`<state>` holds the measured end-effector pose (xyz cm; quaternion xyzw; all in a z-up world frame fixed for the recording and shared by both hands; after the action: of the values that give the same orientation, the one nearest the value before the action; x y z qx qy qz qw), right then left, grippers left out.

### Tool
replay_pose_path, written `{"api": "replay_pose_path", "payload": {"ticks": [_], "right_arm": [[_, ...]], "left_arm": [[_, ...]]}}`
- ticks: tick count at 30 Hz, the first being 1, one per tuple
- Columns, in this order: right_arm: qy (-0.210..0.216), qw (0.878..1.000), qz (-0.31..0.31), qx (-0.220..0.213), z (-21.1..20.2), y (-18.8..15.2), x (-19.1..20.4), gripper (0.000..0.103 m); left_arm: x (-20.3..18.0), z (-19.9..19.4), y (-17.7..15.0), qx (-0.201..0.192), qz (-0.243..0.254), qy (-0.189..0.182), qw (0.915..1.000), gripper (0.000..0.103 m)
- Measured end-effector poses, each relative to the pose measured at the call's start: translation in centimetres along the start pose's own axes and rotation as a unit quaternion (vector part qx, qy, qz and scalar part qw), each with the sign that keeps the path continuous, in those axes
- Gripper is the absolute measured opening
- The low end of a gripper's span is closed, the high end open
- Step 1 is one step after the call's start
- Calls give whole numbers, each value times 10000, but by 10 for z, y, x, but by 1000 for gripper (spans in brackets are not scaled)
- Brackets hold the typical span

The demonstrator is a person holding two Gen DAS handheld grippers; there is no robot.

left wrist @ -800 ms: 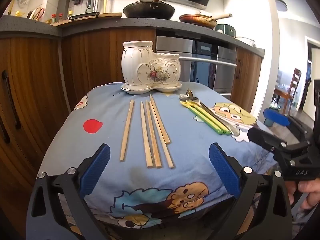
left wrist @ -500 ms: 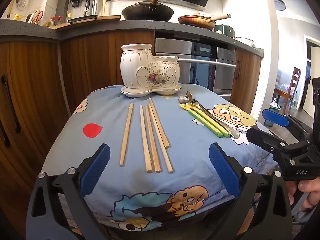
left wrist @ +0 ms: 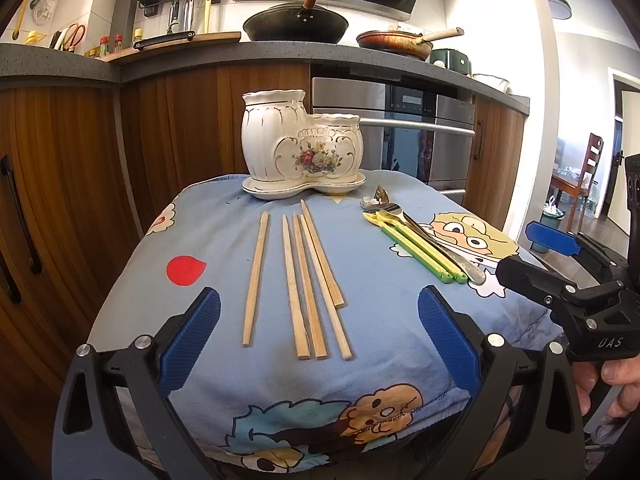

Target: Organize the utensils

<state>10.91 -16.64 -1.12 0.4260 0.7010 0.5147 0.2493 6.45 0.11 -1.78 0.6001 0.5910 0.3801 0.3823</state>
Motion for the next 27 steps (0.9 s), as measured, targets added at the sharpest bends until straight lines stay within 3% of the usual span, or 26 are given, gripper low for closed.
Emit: {"api": "replay_pose_path", "payload": {"ticks": [27], "right_arm": [[97,9998,130,87,0,5,0,98]], "left_arm": [[3,1,2,14,5,32,10000,98]]}}
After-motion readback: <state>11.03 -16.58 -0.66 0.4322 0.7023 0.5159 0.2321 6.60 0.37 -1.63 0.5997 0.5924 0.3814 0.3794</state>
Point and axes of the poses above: each gripper's, at about its wrist camera, not at the fingertips, and z roughly the way its jaws point, x to its left, y to its top, the point moved 6 cm from there along z, roughly the way its jaws point, and after that the axes turned 1 degree about -x, right-handed, at the moved point
